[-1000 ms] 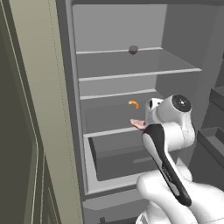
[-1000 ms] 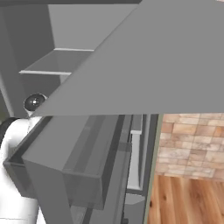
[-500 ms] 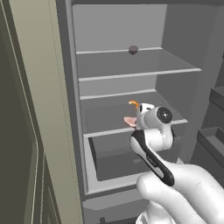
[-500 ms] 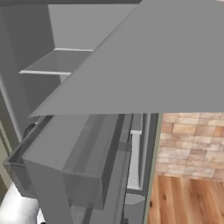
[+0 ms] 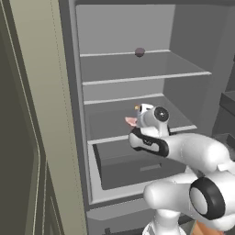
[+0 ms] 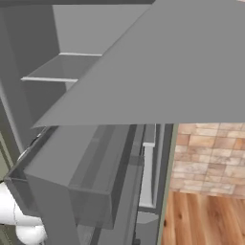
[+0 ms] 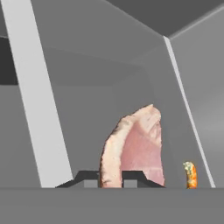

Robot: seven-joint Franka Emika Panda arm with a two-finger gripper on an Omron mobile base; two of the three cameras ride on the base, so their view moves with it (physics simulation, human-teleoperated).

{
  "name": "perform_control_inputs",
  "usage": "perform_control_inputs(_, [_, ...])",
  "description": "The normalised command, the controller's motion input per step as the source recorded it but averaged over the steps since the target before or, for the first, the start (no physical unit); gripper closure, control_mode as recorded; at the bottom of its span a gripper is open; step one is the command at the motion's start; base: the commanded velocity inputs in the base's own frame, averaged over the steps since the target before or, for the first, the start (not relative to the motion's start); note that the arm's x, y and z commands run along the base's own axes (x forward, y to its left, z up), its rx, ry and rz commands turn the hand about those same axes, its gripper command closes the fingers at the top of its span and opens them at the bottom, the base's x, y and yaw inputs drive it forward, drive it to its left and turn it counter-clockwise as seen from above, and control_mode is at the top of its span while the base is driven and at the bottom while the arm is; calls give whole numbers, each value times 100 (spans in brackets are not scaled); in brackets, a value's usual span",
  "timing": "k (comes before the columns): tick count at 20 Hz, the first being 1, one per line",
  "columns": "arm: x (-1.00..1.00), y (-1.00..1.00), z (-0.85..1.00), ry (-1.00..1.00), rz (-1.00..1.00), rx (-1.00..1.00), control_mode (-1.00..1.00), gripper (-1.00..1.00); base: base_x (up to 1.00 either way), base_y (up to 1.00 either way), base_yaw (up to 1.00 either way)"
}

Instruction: Transport the steak and lime to the fridge. Place the steak on the rack containing meat and place the lime on the rack containing the vegetable, ensuring meats and vegetables are on different racks.

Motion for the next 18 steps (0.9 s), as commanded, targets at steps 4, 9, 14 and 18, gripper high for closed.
perform_control_inputs(4, [58, 0, -34, 0, 0, 0, -100, 100, 0, 0, 0])
perform_control_inputs(9, [45, 0, -55, 0, 0, 0, -100, 100, 0, 0, 0])
perform_control_inputs(14, [41, 0, -47, 1, 0, 0, -100, -100, 0, 0, 0])
perform_control_inputs(18, [13, 0, -5, 0, 0, 0, -100, -100, 0, 0, 0])
